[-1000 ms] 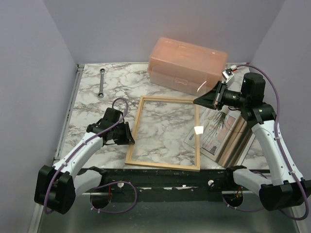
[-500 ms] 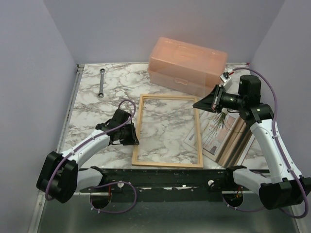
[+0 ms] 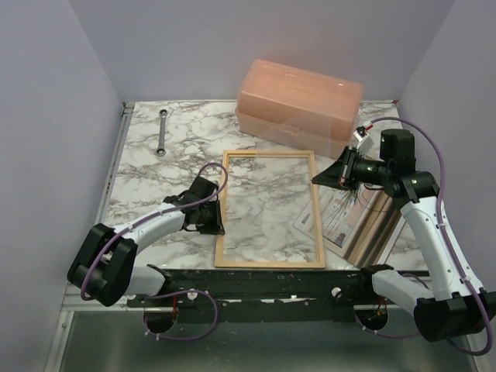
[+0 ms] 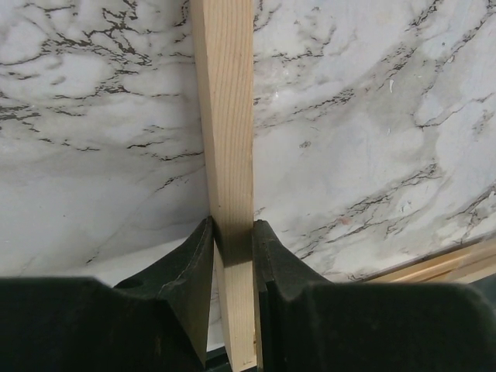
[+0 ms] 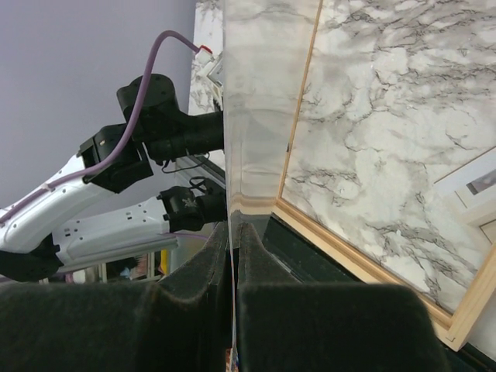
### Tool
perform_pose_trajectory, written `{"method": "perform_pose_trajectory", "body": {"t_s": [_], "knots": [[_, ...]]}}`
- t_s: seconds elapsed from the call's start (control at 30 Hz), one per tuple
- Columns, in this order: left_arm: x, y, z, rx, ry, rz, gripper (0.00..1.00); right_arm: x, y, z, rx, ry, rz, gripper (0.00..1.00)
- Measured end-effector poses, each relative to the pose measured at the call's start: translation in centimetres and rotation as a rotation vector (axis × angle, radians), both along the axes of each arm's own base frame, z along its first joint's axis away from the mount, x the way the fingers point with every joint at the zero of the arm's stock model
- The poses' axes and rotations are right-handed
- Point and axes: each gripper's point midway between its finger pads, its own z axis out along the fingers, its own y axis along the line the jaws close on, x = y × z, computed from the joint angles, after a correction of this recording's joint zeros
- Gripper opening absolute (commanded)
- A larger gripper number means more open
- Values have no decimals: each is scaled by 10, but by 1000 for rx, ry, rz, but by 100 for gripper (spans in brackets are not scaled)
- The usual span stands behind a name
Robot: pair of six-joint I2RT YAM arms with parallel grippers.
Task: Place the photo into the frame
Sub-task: Move the photo frame to the center of the board.
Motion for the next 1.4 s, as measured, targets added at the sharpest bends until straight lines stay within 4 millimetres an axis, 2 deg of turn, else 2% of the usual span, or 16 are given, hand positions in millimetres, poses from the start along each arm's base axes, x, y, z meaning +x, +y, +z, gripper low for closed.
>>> {"method": "perform_pose_trajectory", "body": {"t_s": [0.3, 0.33, 0.37, 0.47, 0.5, 0.6, 0.73, 0.97, 1.2, 1.27, 1.4], "knots": [[0, -1, -1, 18, -17, -22, 0, -2, -3, -11, -29, 18, 0, 0], [0, -1, -1, 21, -20, -22, 2, -1, -3, -12, -30, 20, 1, 0], [0, 0, -1, 22, -22, -21, 8, 0, -3, -13, -31, 24, 1, 0], [0, 0, -1, 26, -29, -21, 39, 5, -2, -18, -32, 39, 4, 0], [0, 0, -1, 29, -32, -21, 45, 7, -1, -21, -31, 47, 6, 0], [0, 1, 1, 30, -45, -17, 60, 13, 1, -28, -29, 66, 20, 0], [-4, 4, 6, 27, -53, -11, 71, 19, 4, -37, -29, 87, 42, 0], [-15, 9, 11, 5, -63, 15, 70, 22, 7, -45, -21, 97, 72, 0], [-16, 9, 6, -2, -50, 42, 66, 13, 6, -51, -17, 102, 85, 0], [-13, 7, 5, -6, -52, 44, 61, 7, 6, -51, -16, 96, 84, 0], [-4, 0, 3, -15, -56, 41, 39, -4, 3, -45, -17, 63, 78, 0]]}}
